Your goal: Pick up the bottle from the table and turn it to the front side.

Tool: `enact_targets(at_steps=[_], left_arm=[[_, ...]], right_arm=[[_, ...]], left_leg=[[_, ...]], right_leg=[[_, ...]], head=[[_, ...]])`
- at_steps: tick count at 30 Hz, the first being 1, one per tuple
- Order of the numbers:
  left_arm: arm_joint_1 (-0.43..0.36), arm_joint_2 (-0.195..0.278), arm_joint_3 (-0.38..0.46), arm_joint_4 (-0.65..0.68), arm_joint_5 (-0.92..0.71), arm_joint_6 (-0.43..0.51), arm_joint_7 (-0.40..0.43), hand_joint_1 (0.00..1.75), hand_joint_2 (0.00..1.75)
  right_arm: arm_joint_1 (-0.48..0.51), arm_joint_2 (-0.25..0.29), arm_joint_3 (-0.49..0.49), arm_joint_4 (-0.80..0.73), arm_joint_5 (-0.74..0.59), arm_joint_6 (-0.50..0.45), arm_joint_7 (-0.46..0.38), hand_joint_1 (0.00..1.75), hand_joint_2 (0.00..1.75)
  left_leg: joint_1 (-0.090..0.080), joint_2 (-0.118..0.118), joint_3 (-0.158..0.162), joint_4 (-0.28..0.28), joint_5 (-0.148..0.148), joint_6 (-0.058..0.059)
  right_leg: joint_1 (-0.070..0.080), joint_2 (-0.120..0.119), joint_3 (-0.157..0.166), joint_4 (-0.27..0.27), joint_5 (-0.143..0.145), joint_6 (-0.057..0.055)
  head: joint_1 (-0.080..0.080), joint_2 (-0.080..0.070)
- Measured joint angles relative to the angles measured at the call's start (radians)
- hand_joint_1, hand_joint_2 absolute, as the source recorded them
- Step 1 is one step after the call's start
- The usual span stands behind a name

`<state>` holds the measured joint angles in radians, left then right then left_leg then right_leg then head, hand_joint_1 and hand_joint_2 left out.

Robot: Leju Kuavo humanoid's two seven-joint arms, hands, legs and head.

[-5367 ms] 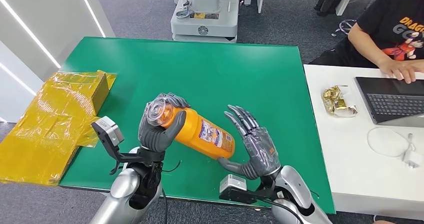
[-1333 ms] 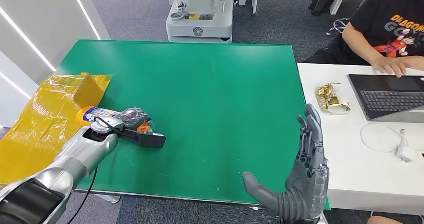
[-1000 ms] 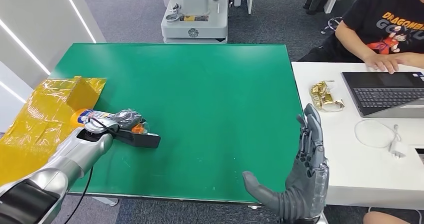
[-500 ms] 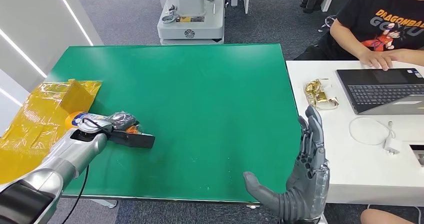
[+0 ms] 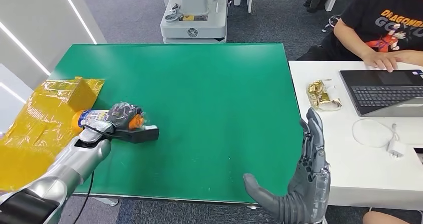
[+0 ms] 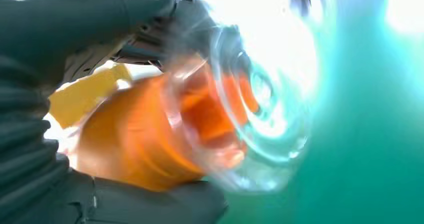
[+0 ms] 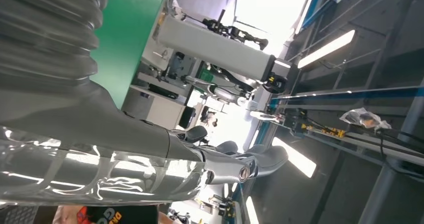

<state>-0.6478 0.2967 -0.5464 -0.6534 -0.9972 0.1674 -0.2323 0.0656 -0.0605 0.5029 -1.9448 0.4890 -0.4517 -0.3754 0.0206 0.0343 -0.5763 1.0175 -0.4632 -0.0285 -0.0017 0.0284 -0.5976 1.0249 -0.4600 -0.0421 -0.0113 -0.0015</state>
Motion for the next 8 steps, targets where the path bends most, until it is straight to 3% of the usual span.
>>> enact_targets(at_steps=[4, 8], left_arm=[[0.03, -0.031, 0.115, -0.132, 0.058, 0.134, -0.02, 0.0, 1.75], [0.0, -0.033, 0.179, -0.194, 0.077, 0.076, -0.022, 0.0, 1.75]], right_arm=[[0.001, 0.002, -0.006, -0.004, 0.015, 0.01, 0.02, 0.0, 1.75], [-0.003, 0.002, -0.012, 0.009, -0.02, -0.019, 0.001, 0.0, 1.75]], left_leg=[[0.0, -0.01, -0.006, 0.001, 0.001, -0.002], [0.0, -0.015, -0.009, 0.002, 0.002, -0.002]], right_leg=[[0.0, -0.01, -0.001, 0.0, -0.001, 0.001], [-0.001, -0.016, 0.0, -0.002, -0.001, 0.001]], head=[[0.0, 0.0], [0.0, 0.0]])
